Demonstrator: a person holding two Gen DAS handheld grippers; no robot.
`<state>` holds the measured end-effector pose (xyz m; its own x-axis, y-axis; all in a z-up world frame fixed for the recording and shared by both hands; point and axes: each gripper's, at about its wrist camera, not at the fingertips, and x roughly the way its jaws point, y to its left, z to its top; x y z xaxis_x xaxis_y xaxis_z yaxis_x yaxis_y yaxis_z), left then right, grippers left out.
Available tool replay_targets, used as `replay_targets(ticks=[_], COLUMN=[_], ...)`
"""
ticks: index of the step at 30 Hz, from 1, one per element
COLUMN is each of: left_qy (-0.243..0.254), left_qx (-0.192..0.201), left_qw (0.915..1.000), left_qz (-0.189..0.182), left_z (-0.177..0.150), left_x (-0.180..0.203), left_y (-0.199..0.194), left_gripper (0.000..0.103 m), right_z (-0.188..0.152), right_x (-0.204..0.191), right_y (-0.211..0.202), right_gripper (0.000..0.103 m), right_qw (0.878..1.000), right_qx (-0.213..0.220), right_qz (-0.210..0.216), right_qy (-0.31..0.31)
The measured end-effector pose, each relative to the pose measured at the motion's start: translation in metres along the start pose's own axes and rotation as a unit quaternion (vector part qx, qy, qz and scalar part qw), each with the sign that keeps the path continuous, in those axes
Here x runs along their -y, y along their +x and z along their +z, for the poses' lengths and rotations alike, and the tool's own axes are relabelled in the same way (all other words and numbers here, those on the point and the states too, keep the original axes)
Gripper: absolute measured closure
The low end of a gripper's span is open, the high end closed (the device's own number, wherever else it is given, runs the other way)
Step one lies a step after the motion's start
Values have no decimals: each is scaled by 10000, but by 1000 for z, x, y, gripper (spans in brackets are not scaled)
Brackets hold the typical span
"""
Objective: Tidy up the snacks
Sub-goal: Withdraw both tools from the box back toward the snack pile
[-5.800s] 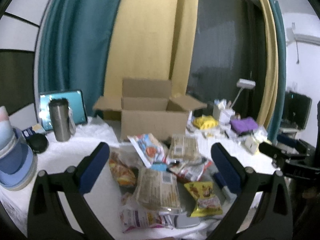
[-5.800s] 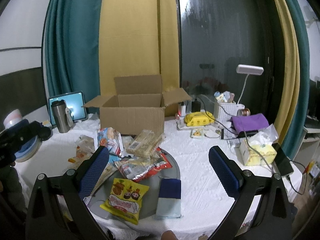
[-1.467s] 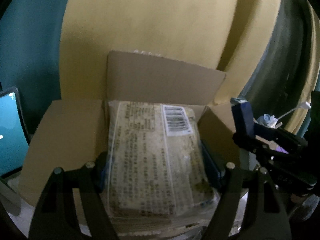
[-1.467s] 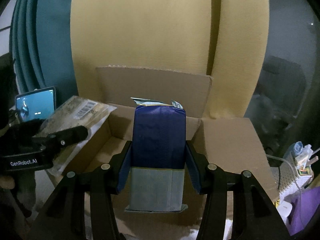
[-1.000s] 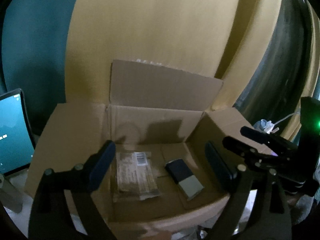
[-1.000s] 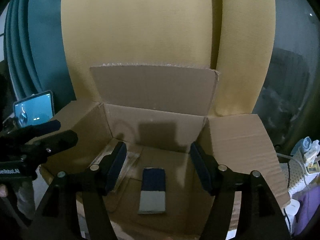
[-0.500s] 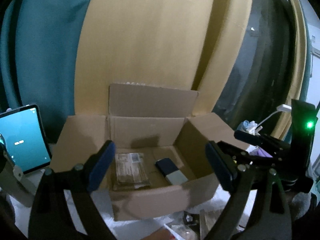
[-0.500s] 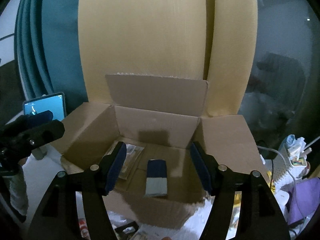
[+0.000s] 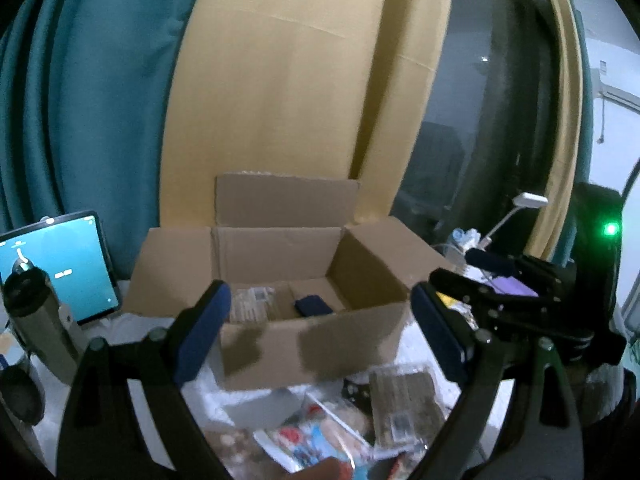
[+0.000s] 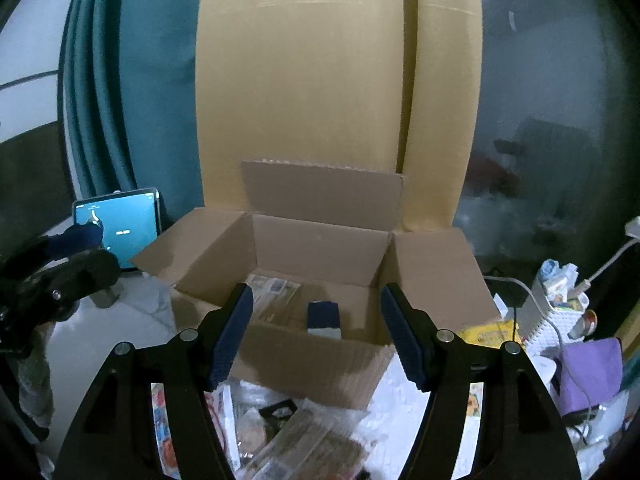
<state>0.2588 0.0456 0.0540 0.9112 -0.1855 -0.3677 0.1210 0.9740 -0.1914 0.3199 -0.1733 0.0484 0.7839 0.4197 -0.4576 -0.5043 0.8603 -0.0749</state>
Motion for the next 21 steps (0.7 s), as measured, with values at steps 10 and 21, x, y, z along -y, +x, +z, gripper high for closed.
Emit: replay_targets(ticks=[10, 21], left_qy=[123, 116], left_qx=[-131, -341], left_qw=[9997, 9989], left_qz=[-141, -310], left_z=[-41, -84], left_x=[24, 47], left_y=[-46, -82], left_gripper=[11, 11], right_z=[-36, -81], right_x=[-15, -33], right_y=[-49, -91], right_gripper=[23, 20], right_qw=[10000, 9998], right_qx=[2, -120], right_qz=[-27, -77], right_qy=[57, 146])
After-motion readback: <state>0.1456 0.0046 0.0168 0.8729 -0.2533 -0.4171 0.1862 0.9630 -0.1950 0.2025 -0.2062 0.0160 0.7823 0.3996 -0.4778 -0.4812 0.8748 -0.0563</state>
